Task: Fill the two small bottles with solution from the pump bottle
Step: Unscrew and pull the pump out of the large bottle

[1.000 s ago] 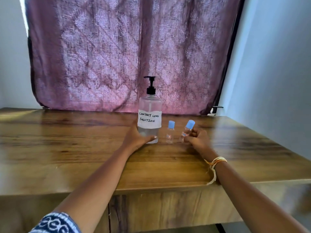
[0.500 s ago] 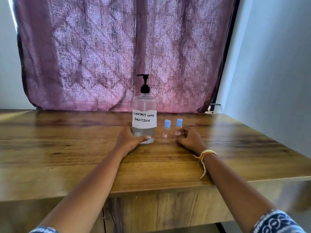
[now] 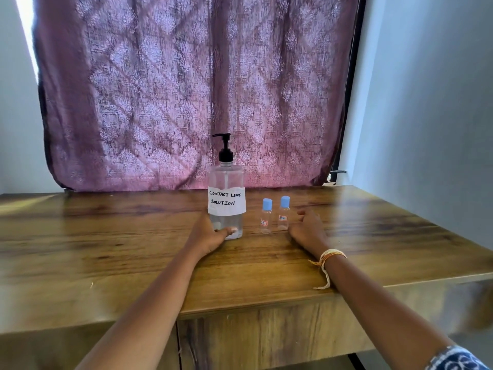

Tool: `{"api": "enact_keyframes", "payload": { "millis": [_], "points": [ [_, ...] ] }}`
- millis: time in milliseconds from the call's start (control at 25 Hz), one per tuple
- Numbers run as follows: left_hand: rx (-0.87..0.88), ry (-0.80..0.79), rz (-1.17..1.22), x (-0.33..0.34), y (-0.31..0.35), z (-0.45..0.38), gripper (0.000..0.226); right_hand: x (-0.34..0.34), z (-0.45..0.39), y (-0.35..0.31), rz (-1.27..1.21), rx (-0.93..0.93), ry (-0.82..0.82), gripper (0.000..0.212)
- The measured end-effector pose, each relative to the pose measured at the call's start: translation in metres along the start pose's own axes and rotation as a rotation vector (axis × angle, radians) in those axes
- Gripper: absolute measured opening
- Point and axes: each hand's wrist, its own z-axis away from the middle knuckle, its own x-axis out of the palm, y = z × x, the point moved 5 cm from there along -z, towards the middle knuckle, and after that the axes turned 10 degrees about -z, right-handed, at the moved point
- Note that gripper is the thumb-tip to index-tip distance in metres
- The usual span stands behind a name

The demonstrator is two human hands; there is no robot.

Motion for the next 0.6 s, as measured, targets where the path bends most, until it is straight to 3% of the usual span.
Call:
{"api": "enact_keyframes", "payload": {
  "millis": [200,400,600],
  "points": [
    [-0.009,-0.020,-0.034,-0.026,-0.012,0.012,0.073,-0.007,0.030,-0.043,0.000,-0.256,0.170,0.034],
    [-0.006,-0.003,-0.090,-0.066,-0.025,0.031,0.085,0.031,0.062,-0.128,-0.106,-0.511,0.033,0.024],
    [-0.031,-0.064,-0.017,-0.108,-0.007,0.034,0.092,0.065,0.070,-0.217,-0.306,-0.585,-0.104,0.028]
  ]
}}
